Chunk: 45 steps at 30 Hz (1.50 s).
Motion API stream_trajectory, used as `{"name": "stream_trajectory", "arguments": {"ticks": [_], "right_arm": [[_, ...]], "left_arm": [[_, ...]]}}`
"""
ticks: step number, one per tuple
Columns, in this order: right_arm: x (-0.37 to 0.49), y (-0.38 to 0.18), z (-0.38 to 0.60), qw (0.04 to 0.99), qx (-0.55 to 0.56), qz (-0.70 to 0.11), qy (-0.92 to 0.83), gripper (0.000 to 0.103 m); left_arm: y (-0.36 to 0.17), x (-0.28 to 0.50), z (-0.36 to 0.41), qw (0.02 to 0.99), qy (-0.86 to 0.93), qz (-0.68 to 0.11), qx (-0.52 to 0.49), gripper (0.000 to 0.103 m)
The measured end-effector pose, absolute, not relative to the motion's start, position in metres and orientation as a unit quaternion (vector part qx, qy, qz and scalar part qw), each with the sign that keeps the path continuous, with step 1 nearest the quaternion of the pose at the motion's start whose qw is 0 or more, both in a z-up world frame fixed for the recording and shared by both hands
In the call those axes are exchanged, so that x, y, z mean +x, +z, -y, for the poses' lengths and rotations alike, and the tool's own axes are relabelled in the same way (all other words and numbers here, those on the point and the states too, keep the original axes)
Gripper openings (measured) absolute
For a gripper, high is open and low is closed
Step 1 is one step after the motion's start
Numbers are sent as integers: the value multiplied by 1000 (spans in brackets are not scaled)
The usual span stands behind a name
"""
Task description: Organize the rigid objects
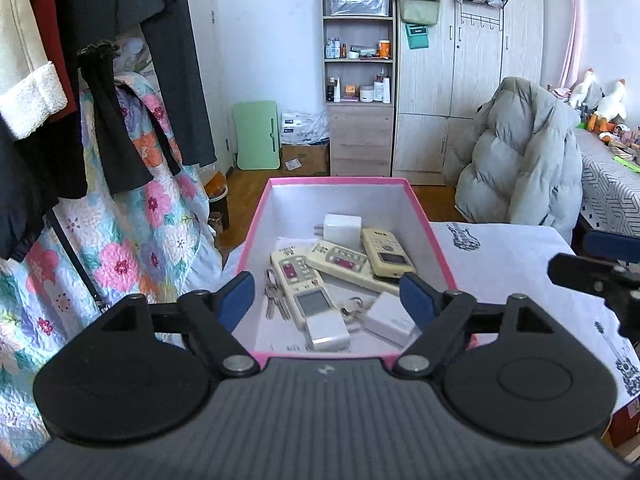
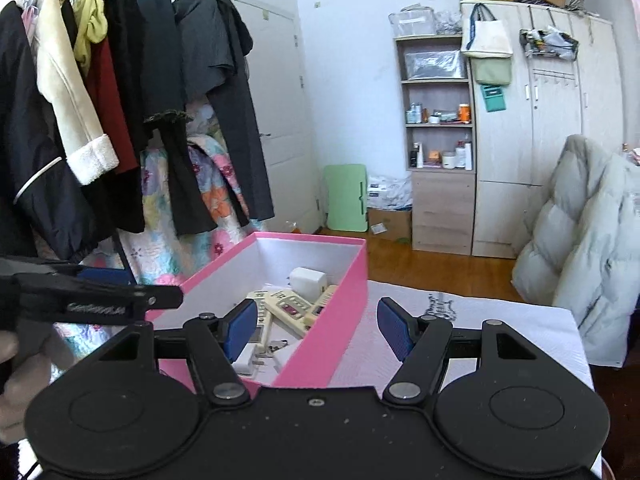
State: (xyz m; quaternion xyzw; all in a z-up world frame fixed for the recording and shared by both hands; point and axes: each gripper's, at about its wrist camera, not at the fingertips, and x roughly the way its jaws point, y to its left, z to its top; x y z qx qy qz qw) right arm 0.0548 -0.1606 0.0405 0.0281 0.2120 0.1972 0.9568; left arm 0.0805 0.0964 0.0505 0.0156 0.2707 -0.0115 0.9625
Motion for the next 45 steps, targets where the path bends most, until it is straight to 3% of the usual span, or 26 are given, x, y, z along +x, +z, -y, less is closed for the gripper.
{"name": "stream_trajectory", "arguments": {"ticks": [7,9,11,14,45], "right_arm": [[47,38,170,959,41,-219,177,73],[44,37,170,961,31,-221,165,78],[41,35,171,963,29,-220,152,95],[34,34,173,965,21,-218,144,98],[22,38,184,961,20,-270,56,101]], "left_arm": [[39,62,-87,961,2,-276,-9,102],[36,63,-86,959,0,-283,-8,102],[34,63,-83,956,9,-294,-2,102],[33,64,-78,951,28,-308,8,102],[41,42,-50,951,22,-306,38,102]]}}
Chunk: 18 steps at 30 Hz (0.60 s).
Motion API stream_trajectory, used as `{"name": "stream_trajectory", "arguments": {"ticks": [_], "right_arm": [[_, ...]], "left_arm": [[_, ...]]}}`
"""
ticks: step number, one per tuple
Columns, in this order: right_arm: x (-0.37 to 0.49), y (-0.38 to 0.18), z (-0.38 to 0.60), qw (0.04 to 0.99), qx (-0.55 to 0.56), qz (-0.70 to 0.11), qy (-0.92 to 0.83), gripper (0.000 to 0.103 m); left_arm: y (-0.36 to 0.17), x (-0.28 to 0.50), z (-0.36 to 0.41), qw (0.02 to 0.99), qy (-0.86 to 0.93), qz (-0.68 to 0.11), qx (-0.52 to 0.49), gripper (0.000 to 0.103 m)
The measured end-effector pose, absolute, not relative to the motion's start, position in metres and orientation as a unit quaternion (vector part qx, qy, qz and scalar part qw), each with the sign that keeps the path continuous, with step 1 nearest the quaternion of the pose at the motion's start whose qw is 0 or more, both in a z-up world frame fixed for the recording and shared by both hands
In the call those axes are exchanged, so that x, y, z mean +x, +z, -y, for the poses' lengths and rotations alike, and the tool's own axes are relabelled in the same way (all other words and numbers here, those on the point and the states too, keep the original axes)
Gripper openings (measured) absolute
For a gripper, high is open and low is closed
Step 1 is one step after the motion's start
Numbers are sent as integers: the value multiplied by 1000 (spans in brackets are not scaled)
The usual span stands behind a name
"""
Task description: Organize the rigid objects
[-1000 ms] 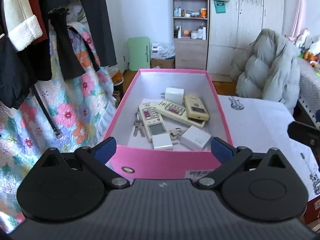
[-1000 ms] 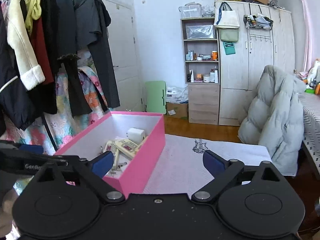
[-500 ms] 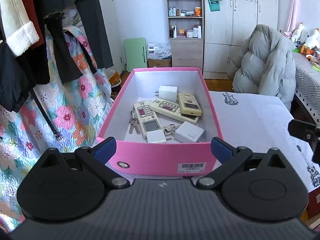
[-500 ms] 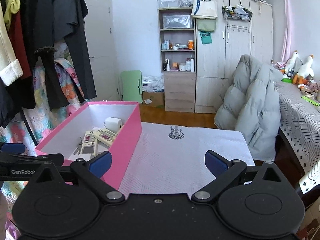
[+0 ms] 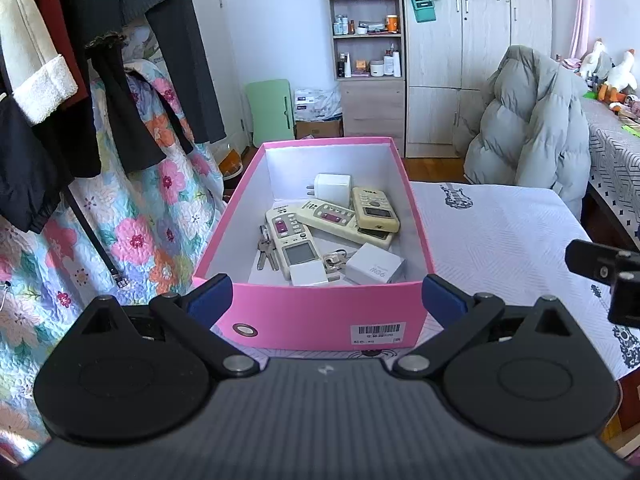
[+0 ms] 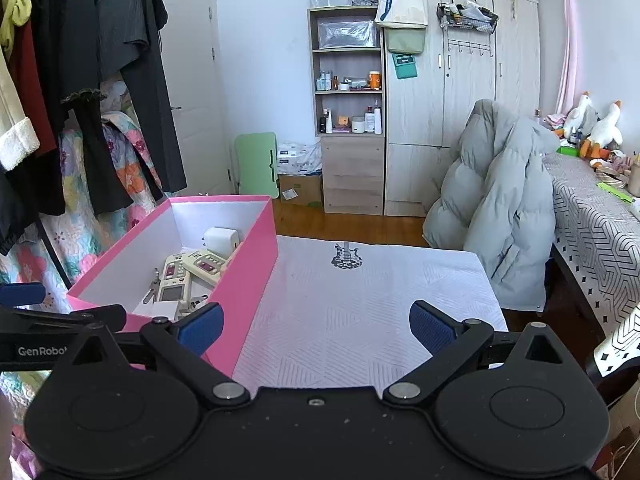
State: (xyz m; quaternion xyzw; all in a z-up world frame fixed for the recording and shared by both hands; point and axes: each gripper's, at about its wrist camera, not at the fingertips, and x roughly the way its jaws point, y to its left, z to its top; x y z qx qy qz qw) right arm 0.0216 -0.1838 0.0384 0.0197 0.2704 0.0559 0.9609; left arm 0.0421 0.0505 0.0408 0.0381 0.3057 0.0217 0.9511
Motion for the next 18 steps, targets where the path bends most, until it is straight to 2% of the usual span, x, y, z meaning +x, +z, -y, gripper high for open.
{"name": "stream_trajectory", "arguments": {"ticks": [18], "right_arm": [[24,32,187,957,19,-289,35,101]], "left_arm": [[35,46,-53,946,13,-324,29,103]]}}
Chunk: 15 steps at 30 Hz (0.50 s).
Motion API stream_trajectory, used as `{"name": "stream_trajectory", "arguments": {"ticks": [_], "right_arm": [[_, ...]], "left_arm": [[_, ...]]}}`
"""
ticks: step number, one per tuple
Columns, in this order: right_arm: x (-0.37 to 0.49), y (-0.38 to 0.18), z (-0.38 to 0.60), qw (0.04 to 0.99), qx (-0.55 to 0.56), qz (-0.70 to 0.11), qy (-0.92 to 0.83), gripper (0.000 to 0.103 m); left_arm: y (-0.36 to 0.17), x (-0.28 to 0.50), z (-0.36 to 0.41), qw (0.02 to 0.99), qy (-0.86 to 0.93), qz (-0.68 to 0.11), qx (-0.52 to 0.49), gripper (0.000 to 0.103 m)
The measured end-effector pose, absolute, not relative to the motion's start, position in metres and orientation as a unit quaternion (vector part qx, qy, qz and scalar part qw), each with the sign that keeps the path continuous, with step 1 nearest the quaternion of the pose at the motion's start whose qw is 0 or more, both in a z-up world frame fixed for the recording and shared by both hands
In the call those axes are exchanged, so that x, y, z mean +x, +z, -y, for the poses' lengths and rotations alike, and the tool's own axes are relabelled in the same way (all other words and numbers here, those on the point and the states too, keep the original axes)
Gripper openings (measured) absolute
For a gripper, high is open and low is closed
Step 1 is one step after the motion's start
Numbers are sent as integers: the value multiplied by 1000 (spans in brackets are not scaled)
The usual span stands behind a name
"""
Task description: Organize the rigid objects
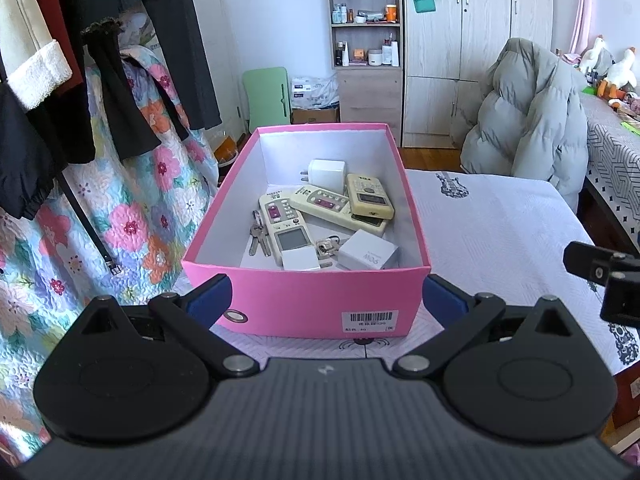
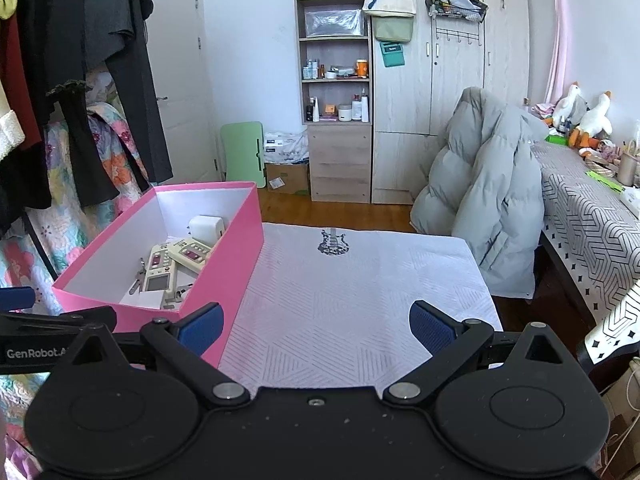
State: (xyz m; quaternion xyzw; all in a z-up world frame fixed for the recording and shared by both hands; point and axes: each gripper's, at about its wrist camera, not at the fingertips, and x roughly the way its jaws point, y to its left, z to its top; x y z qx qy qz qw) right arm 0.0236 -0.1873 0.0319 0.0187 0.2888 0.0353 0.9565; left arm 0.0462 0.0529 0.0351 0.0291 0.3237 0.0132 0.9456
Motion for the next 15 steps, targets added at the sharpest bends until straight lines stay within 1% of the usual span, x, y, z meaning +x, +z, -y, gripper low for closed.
{"name": "stream_trajectory", "arguments": {"ticks": [15], "right_arm": [[25,27,188,956,18,-293,17,101]], "left_arm": [[28,50,-52,942,12,-333,34,103]]}}
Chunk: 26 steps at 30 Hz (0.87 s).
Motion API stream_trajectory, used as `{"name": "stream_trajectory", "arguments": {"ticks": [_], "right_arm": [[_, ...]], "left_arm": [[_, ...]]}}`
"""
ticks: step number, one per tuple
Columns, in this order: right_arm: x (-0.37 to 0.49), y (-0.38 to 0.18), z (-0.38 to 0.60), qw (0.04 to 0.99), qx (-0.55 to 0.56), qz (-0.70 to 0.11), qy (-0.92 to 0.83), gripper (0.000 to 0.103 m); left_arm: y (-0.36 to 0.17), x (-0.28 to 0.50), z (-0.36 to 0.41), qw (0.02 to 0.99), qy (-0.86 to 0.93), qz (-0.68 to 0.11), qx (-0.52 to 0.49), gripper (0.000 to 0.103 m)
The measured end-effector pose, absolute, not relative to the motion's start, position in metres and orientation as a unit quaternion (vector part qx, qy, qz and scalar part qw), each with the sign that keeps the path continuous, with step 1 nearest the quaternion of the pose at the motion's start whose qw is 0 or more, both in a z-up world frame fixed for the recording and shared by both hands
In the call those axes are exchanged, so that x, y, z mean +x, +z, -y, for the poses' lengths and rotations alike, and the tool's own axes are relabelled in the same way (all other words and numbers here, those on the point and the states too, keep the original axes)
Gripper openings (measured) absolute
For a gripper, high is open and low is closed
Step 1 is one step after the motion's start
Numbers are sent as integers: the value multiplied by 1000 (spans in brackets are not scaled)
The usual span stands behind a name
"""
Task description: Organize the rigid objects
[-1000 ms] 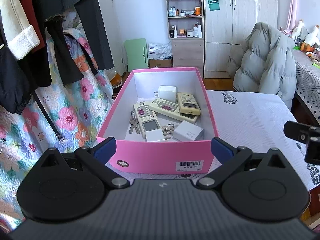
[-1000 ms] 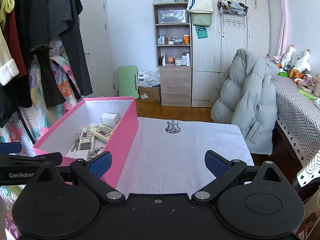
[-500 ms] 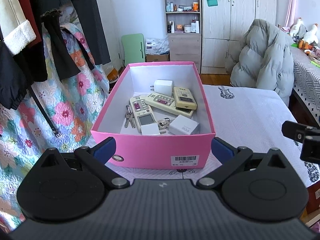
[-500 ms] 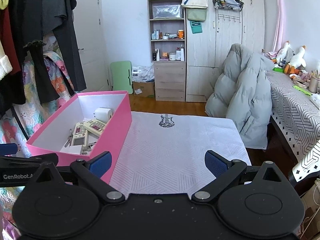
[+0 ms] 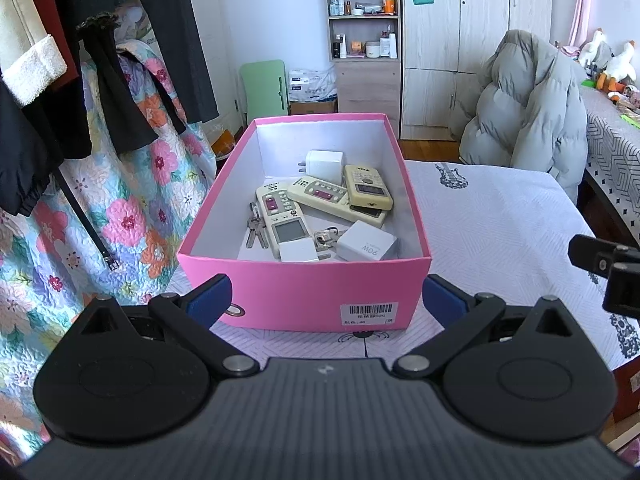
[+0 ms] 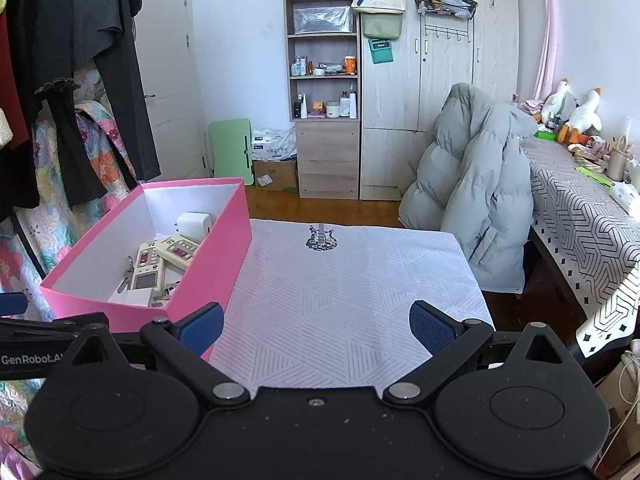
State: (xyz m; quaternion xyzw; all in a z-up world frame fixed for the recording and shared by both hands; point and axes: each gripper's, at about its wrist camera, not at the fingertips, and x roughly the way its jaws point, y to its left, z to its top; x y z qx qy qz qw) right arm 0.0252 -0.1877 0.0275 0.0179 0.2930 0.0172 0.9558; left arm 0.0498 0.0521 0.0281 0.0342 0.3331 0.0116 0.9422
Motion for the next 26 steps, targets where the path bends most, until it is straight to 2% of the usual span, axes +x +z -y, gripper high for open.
{"name": "stream_trajectory", "arguments": {"ticks": [26], "right_arm": [[25,23,187,953,15,-303,6,101]], "left_arm": [[25,48,-53,945,22,-324,44,103]]}}
